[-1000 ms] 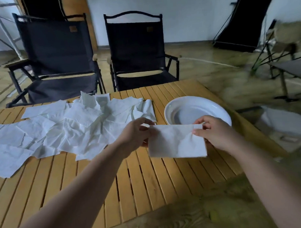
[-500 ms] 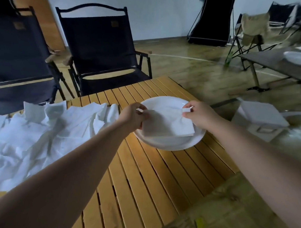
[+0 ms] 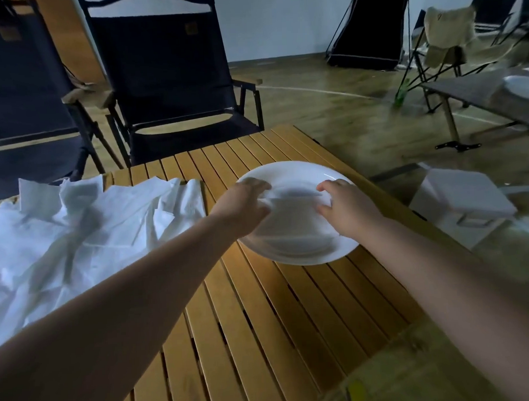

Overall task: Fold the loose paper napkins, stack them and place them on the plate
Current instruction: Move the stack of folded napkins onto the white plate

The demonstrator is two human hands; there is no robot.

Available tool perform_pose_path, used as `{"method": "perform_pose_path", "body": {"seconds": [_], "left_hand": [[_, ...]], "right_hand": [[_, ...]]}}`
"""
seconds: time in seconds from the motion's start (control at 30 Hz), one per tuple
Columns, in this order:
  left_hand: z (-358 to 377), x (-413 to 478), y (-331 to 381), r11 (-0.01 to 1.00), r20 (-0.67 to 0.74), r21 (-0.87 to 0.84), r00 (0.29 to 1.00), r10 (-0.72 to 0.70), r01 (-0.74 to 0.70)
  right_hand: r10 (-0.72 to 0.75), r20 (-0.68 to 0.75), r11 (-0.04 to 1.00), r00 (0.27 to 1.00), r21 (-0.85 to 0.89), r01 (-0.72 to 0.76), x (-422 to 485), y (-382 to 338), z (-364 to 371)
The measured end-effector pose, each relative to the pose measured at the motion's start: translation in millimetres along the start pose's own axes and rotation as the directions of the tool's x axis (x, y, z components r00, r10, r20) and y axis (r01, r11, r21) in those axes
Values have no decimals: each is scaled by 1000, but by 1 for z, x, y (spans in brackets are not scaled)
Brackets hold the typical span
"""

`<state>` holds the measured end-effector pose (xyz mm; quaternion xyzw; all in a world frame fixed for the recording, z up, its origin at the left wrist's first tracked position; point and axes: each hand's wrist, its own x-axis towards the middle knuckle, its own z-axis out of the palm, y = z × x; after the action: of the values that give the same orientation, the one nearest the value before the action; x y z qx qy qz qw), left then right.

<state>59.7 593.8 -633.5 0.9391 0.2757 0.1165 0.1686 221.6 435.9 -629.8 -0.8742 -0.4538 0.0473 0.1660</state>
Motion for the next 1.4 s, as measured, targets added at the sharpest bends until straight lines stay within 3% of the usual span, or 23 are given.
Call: {"method": "perform_pose_path", "body": {"seconds": [0.1, 0.17, 0.3, 0.5, 0.67, 0.8, 0.93, 1.1, 1.4], "left_hand": [[2, -9, 2, 969, 235, 179, 964, 124, -168], [0, -12, 3, 977, 325, 183, 945, 45, -110], [-1, -18, 9, 959, 306, 214, 945, 116, -187], [4, -46, 21, 997, 253, 62, 967, 19, -36], [1, -64, 27, 998, 275, 57, 961, -25, 10], [-1, -68, 26, 993, 203, -98, 978, -40, 61], [-11, -67, 16, 998, 97, -58, 995, -17, 22], [-37, -92, -16, 996, 79, -26, 993, -87, 89], [-100, -211, -140, 966, -15, 28, 967, -256, 256]], "right_hand": [[-27, 67, 1000, 997, -14, 28, -8, 0, 0], [-23, 97, 999, 995, -44, 27, -13, 0, 0], [-13, 117, 998, 993, -62, 21, -26, 4, -4], [-4, 138, 1000, 990, -27, 8, -54, 7, -10], [-10, 149, 1000, 989, -16, 12, -68, 3, -12], [-16, 126, 999, 992, -41, 21, -70, -6, -13], [-59, 43, 990, 997, -123, 64, -65, -22, -15], [-145, 57, 989, 988, -19, 146, -63, -81, -8], [-357, 184, 934, 916, 88, 346, -83, -236, 53]]}}
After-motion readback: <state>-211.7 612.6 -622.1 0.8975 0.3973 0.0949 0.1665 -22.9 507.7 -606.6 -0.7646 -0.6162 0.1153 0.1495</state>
